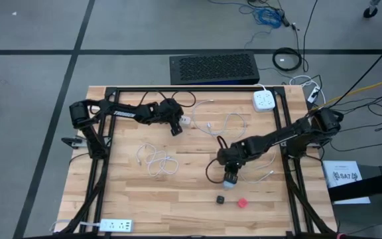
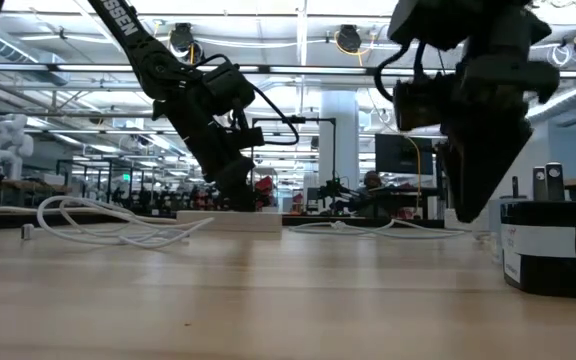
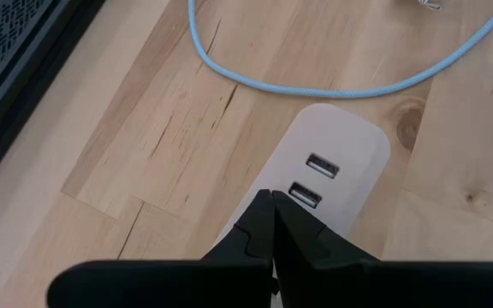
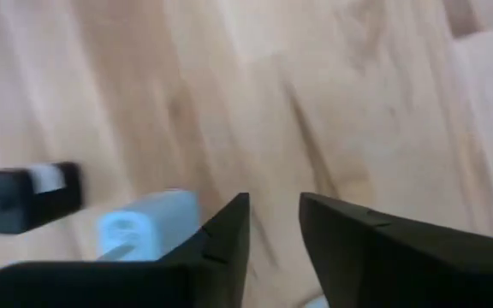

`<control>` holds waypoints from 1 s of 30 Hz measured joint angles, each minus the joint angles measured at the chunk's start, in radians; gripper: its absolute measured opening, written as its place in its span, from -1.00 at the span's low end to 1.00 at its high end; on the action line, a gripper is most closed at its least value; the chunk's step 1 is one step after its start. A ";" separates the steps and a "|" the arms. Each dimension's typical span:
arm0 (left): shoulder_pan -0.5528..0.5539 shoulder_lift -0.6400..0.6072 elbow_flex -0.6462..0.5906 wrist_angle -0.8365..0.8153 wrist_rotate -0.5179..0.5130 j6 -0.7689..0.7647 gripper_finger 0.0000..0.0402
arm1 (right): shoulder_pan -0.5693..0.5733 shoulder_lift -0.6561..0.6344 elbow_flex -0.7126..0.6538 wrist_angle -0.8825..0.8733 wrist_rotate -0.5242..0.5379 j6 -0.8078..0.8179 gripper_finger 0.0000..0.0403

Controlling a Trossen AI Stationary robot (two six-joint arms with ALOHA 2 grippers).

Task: Insert USB
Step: Insert the white charger adapter into the white outlet extension

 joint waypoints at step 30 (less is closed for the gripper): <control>0.000 0.002 -0.002 0.045 0.001 0.000 -0.99 | 0.089 0.013 0.145 -0.180 -0.017 0.082 0.22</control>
